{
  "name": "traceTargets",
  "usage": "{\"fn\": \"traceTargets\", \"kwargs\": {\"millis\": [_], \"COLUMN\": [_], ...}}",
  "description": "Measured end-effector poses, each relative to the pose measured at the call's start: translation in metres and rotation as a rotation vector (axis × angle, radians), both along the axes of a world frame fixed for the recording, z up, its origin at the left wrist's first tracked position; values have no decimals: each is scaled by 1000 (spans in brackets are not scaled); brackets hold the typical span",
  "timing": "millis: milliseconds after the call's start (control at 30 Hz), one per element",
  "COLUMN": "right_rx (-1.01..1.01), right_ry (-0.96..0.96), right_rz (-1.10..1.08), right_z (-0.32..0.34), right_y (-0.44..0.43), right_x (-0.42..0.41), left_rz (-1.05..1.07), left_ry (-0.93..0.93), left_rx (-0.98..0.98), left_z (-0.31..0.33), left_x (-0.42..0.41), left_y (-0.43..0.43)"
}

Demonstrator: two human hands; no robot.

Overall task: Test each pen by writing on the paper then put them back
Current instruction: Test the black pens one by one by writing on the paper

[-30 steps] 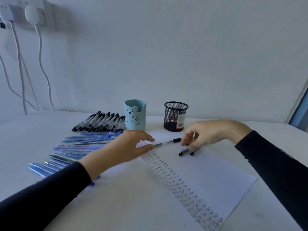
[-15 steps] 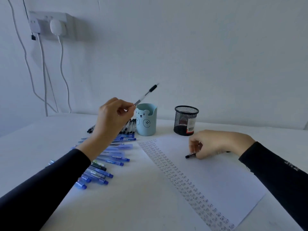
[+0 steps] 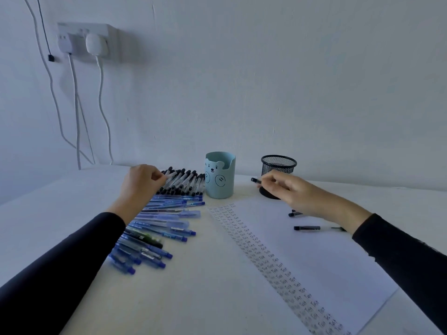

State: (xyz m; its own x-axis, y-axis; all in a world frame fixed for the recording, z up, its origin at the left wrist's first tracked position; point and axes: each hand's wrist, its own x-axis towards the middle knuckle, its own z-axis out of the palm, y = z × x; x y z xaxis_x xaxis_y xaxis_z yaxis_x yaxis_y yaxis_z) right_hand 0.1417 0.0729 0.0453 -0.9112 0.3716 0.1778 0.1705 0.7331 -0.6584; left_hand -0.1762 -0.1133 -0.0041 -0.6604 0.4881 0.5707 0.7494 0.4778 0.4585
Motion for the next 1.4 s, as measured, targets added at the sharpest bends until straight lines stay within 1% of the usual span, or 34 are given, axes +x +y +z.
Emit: {"fn": "traceTargets", "kwargs": {"millis": [133,233,300,400,500,567,600,667,767,833,933,967,1067,1133,1400], "right_rx": [-219,-323,-379,-485,-601,-704,-705,-617,-564,-499,-255,-204,-178,-162,-190], "right_ry": [155,174,197,241,299,247,195,102,5,-16,12,43,165,206,237], "right_rz": [-101,-96,-63,32,-16,-53,-81,-130,-89,-74,-135,-157,-203,-209,-180], "right_z": [-4,-3,-1,3,0,-6,-10,-20,-31,-34,-37,-41,-53,-59,-63], "right_y": [-1,1,-1,0,1,1,0,-1,-2,0,4,5,4,2,5], "right_x": [-4,-7,-7,-12,-28,-43,-50,-60,-73,-79,-87,-91,-99,-102,-107], "left_rz": [-40,-87,-174,-362,-533,-599,-623,-653,-620,-611,-616,-615,-609,-606,-597], "left_ry": [17,22,14,37,77,65,42,11,-16,-37,-60,-67,-81,-83,-111], "left_rx": [-58,-14,-25,-91,-173,-288,-336,-395,-485,-503,-515,-519,-537,-542,-559], "left_z": [-2,4,10,14,7,1,-4,-10,-14,-14,-14,-14,-12,-12,-13], "left_x": [2,9,22,51,74,84,88,91,90,88,87,88,89,88,87], "left_y": [1,-1,-1,3,12,17,18,19,21,23,23,23,24,24,23]}}
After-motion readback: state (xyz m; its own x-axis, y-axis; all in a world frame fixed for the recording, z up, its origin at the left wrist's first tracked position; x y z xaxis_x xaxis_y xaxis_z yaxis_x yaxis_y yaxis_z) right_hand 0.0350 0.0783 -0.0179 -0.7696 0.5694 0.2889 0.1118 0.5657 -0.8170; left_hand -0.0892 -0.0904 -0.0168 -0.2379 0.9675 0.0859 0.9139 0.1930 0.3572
